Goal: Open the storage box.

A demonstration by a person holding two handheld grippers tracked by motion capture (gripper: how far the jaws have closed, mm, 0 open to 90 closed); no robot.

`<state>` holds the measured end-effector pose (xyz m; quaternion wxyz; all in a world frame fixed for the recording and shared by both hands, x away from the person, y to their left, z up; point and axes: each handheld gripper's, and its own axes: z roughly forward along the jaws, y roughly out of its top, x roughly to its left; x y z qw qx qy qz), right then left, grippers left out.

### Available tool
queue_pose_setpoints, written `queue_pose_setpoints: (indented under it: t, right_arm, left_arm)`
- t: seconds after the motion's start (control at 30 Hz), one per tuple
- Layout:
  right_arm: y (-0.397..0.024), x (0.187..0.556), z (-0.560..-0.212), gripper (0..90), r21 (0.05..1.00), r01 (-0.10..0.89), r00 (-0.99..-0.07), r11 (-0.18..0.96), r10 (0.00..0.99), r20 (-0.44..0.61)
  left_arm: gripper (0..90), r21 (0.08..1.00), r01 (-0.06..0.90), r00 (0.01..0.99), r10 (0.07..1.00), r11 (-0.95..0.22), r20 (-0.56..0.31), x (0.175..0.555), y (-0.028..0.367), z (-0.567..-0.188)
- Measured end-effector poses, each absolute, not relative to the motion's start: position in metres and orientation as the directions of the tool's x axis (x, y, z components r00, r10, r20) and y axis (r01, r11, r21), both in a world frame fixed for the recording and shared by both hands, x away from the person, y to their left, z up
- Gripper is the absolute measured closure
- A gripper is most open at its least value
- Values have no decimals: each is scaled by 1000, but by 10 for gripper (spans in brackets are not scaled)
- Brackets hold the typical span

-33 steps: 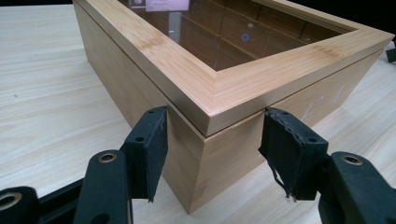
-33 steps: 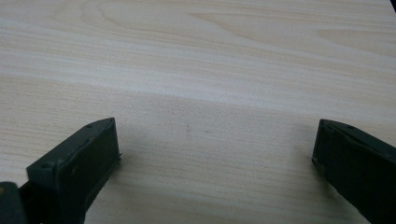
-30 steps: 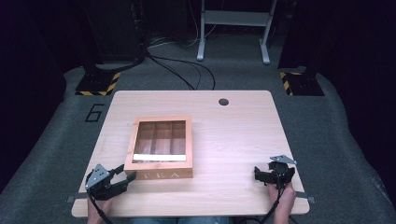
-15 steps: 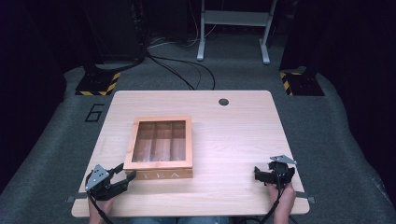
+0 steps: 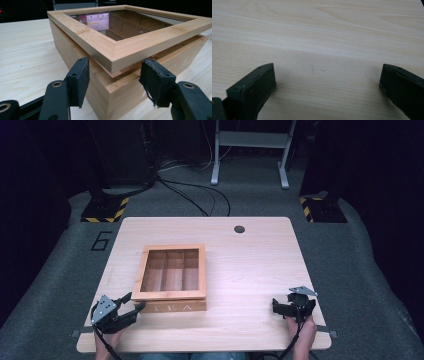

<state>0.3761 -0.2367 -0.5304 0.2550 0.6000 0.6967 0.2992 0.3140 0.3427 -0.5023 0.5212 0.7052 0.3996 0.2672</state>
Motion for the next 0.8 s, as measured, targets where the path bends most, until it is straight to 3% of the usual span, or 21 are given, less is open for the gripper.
queue_pose_setpoints:
  t: [0.8]
  right_arm:
    - [-237,376,-530,0,722,685,-148,98,989,6]
  left_arm:
    - [398,972,202,508,861,-124,5,322,338,-485]
